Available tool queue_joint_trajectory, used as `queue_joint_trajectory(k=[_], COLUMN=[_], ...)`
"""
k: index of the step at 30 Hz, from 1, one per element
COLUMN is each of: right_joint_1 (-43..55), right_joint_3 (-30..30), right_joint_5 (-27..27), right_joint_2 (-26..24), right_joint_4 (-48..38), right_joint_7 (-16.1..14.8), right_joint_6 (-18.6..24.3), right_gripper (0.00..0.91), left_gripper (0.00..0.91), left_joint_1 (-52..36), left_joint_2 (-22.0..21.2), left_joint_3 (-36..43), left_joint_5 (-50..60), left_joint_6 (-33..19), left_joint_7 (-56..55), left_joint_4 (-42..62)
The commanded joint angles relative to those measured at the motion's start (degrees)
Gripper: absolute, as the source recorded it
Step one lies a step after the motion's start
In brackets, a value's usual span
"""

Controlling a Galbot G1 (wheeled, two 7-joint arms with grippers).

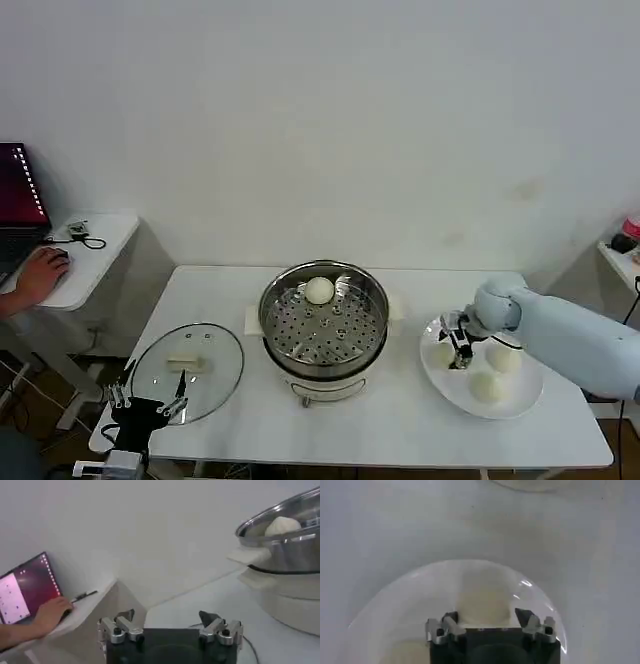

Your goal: Take steamed baozi put them in steamer then cover it.

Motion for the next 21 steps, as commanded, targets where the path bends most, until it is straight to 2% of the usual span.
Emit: queue_joint_trajectory(k=[1,8,16,21], right_joint_1=[-0.93,6.11,16.43,25.23], right_joint_3=[0.68,-1.61,-7.81,-12.02], right_joint_5=[-0.37,2.87,7.93,12.11], right_joint_2=[1.2,-3.36,-10.54,-11.74], right_joint_4=[-1.05,3.92,11.61,15.54], right_joint_7=[-0.13,-2.16,-3.61,-3.67], right_joint_6=[-0.5,-1.25,-1.85,-2.38], right_gripper=[0.645,0.655,0.655,0.655], left_gripper=[0.907,0.907,0.907,0.907], left_joint_1=[0.13,0.41,0.54,0.47], left_joint_2=[-0.01,-0.08,-0.13,-0.07], left_joint_3=[-0.06,-0.06,0.27,0.28], left_joint_5=[-0.01,-0.05,-0.02,-0.14], left_joint_6=[0.01,0.07,0.23,0.22], left_joint_7=[0.05,0.06,0.16,0.16], left_joint_4=[-0.24,-0.49,-1.52,-1.86])
